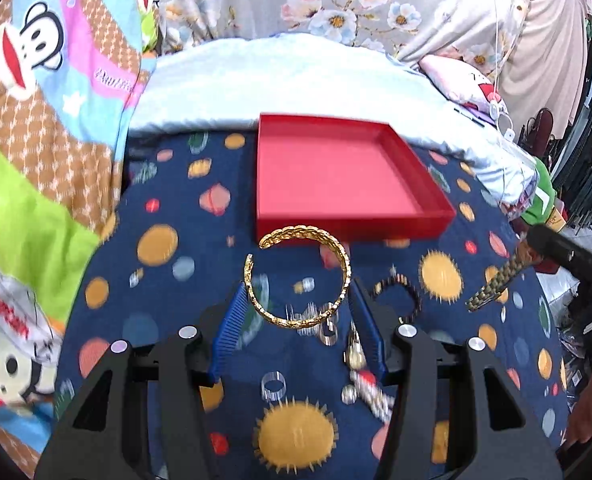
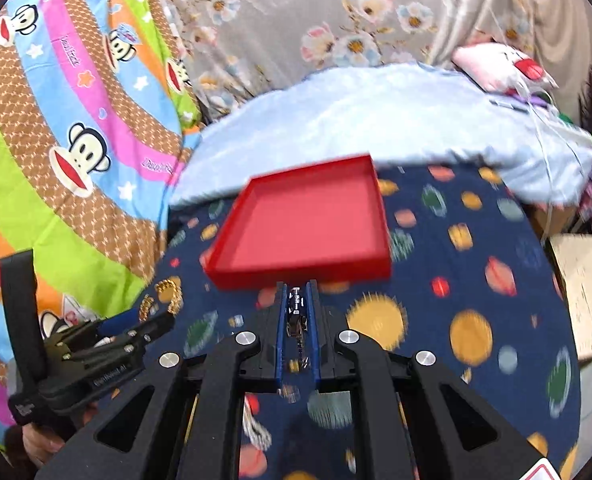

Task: Organize jewelry
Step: 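Carry both into the red tray and open the left then right tool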

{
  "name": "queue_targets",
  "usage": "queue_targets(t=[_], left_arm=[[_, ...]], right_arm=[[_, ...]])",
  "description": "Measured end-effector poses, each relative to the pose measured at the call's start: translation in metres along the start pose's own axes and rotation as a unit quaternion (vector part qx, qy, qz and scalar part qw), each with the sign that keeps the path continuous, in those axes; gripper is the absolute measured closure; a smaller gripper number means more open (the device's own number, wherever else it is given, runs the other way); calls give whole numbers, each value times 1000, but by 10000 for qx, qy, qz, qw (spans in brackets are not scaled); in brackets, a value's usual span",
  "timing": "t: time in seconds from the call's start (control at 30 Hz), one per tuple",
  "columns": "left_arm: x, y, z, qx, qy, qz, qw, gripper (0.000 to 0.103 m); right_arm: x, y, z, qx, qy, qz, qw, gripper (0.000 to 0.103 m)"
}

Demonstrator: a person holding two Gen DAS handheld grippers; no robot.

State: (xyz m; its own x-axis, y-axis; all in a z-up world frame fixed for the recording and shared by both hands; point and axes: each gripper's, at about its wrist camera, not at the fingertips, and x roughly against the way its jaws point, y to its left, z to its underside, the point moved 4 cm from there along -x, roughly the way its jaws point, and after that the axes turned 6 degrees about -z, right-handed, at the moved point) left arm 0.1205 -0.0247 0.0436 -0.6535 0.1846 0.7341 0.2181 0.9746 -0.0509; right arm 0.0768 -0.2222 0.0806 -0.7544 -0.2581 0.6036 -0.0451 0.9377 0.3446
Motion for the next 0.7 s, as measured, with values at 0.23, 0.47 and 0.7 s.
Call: queue_targets(t=[0.23, 0.47, 0.7], left_arm=[[-31, -2, -56, -53, -180, -11, 9998, 53], [-86, -6, -113, -47, -140, 88, 9999, 53], [-126, 3, -140, 2, -79, -32, 10000, 59]], right_arm=[[-51, 4, -76, 246, 19, -178, 9995, 95], [-128, -11, -121, 0, 545, -616, 9966, 94], [-214, -48, -130, -261, 1163, -705, 9904, 95]])
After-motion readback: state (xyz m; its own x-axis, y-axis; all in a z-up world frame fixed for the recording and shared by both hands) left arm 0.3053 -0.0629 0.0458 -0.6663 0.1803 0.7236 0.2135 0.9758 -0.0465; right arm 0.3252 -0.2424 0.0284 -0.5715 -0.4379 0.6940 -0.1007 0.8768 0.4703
